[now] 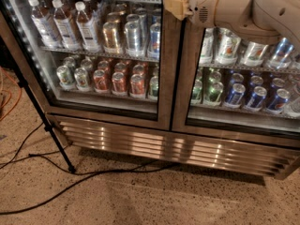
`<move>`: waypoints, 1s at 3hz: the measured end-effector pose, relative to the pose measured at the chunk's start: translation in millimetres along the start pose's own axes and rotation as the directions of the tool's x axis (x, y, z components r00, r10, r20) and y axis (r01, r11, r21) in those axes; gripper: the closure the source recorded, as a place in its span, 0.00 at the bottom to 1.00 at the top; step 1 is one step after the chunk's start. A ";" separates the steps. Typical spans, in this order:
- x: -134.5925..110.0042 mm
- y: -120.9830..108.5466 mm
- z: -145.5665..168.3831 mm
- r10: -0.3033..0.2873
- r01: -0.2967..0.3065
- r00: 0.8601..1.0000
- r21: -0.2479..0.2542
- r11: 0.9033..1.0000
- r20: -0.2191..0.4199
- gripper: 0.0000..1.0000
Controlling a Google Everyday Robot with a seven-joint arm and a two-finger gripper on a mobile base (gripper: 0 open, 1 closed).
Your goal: Open left fridge door
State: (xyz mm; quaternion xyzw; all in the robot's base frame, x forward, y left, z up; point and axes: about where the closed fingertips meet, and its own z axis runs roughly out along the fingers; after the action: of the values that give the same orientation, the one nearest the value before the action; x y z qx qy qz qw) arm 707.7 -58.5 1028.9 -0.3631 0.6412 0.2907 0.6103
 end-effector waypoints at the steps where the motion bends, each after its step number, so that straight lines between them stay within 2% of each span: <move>1: -0.1 0.1 0.0 0.000 0.000 1.000 0.000 1.000 0.000 1.00; 3: -3.0 4.8 2.3 0.001 -0.001 1.000 -0.016 1.000 0.005 1.00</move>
Offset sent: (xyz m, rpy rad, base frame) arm -0.0262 0.0075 0.0252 0.0256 -0.0026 0.0795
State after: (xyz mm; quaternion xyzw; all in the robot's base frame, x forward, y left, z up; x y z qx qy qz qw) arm 705.1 -53.6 1031.3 -0.3667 0.6376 0.2971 0.6089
